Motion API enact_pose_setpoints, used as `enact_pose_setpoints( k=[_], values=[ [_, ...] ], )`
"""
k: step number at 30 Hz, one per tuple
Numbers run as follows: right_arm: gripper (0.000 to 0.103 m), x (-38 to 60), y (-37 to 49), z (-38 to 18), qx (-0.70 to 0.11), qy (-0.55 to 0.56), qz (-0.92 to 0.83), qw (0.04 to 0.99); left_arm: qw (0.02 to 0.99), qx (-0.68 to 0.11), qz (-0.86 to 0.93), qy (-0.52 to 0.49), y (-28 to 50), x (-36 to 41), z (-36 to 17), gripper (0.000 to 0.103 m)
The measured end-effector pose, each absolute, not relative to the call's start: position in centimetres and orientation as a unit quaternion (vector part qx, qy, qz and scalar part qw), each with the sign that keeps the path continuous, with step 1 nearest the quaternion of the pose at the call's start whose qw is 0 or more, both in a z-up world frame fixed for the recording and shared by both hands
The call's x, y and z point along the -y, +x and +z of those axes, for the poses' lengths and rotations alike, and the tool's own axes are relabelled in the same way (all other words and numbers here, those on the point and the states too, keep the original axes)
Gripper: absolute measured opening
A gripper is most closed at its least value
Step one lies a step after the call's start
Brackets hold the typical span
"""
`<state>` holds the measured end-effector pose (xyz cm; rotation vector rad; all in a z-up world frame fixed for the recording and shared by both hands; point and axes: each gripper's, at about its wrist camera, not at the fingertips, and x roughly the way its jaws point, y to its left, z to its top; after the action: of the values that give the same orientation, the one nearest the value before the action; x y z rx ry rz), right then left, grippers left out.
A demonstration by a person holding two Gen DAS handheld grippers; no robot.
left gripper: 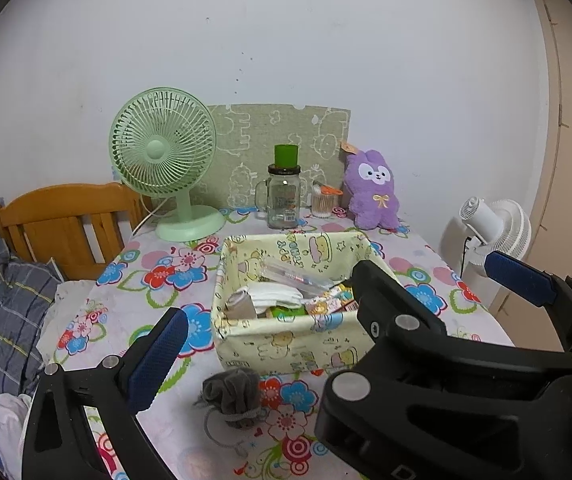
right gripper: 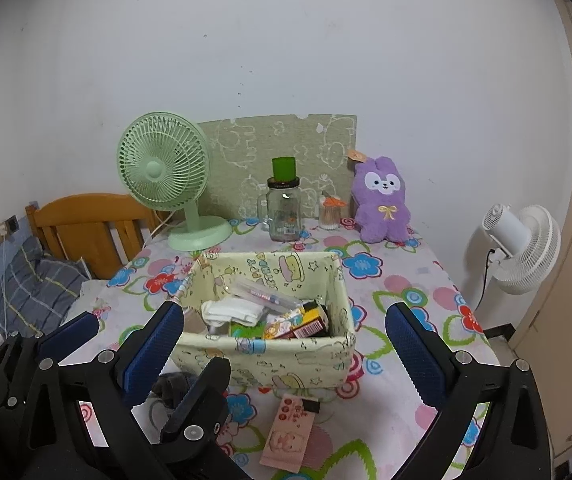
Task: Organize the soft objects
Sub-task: 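Withdraw both tools from the basket toward the grey glove and pink pad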
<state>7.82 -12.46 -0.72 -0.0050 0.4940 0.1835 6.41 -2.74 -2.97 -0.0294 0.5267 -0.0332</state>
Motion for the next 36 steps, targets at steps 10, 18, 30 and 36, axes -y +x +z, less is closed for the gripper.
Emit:
enact_pose_setpoints(
  k=[10, 18, 30, 36],
  values=[
    [0.102, 13.1, 6.1, -2.0, -0.244, 0.005, 0.077, 0.967, 0.965, -0.261, -0.019, -0.029, 4.9, 3.1, -4.1, 0.103],
    [0.102, 13.4, 5.2, -3.2, -0.253, 0.013, 0.074, 0.965, 0.962, -0.27, -0.009, -0.026, 4.1, 3.3, -5.4, 0.103],
    [0.102, 13.5, 4.4, -5.7, -0.261, 0.017, 0.069, 0.963, 0.951, -0.308, 0.006, -0.037, 3.6, 3.1, -8.2, 0.097],
    [0.102, 13.0, 4.6, -7.3, -0.28, 0.008, 0.065, 0.958, 0.945, -0.323, 0.008, -0.049, 3.7, 2.8, -9.9, 0.095]
  ],
)
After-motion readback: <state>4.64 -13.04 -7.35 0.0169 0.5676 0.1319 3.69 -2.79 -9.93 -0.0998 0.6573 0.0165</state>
